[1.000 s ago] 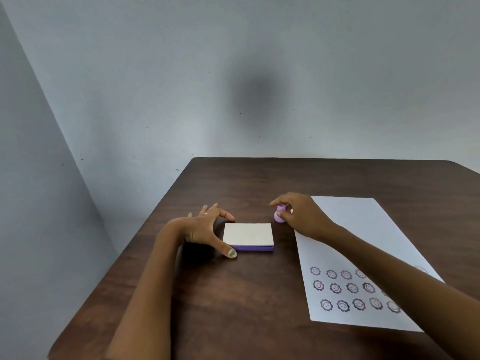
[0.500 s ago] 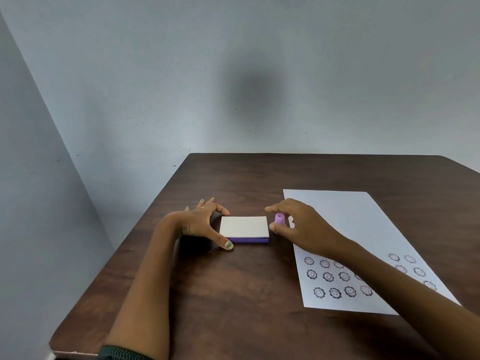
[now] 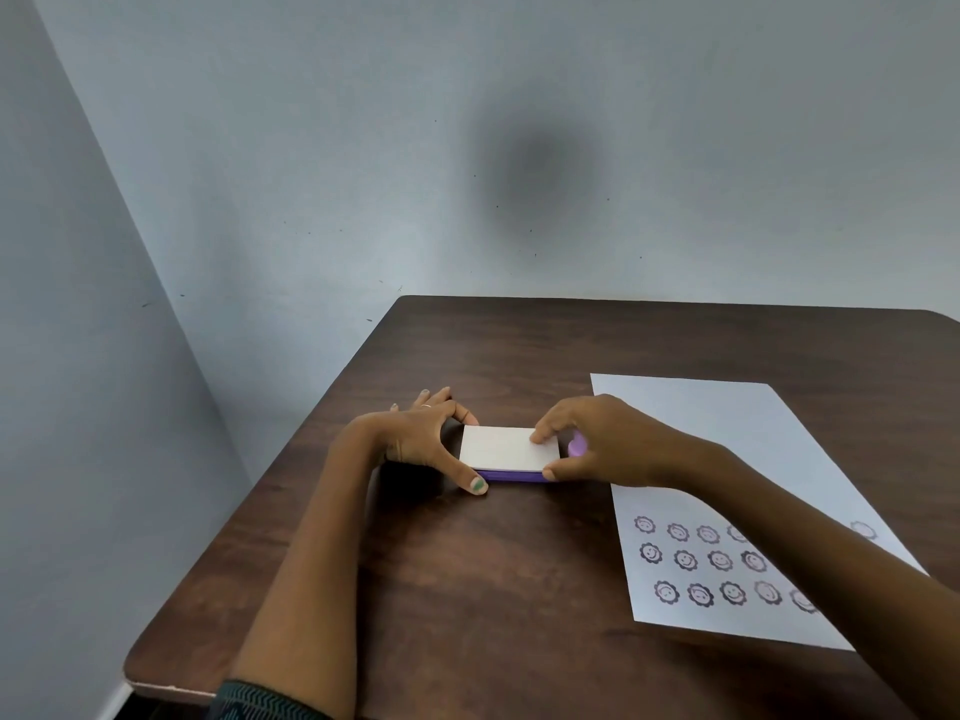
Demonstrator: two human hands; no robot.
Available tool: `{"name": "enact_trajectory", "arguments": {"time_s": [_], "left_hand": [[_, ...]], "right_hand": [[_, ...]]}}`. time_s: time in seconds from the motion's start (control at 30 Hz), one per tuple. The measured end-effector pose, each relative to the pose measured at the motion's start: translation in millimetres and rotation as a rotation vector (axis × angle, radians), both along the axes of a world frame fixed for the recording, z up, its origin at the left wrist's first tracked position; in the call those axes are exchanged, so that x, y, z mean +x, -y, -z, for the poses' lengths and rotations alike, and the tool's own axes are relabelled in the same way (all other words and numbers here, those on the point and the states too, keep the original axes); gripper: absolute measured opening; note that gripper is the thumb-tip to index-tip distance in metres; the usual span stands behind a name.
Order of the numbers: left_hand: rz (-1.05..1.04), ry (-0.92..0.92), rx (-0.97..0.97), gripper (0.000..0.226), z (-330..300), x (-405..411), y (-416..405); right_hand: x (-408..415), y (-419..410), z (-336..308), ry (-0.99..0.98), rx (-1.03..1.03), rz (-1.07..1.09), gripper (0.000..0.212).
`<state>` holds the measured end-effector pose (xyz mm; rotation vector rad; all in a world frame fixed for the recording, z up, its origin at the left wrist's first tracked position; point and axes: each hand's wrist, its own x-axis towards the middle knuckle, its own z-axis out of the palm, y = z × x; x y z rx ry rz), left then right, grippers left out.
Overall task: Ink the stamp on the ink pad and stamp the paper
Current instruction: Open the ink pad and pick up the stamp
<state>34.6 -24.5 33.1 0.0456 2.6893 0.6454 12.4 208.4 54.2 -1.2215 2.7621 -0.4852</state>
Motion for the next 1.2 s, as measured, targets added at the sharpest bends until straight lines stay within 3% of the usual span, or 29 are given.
{"name": "enact_trajectory", "arguments": {"time_s": [0.43,0.53,0.7,1.0,1.2], "left_hand": [[-0.006,-0.037,0.018,0.062,1.1,1.1,-0.4],[-0.003,-0.046,0.034,0.065,-0.6,2.0,-2.1],[-0.014,-0.015,-0.026,0.098,-2.8,2.2,-3.3],[-0.013,-0.028,0.041,0.083,-3.4,1.9,-3.3],[-0.018,-0.013,0.044,0.094,-1.4,0.0,-1.6]], "right_hand": [[-4.9,0.7,-9.2,0.049,0.023,-0.027,0.033],[-7.0,0.2,-14.3,0.143,-0.025,-0.013,0.027],[-11.4,4.9,-17.5,0.198,-0.157,-0.003,0.029],[-30.1,16.1,-13.9,0.202,-0.366,0.136,0.025],[-40.2,24.2,-2.3,0.209,-0.413,0.178,0.028]]}}
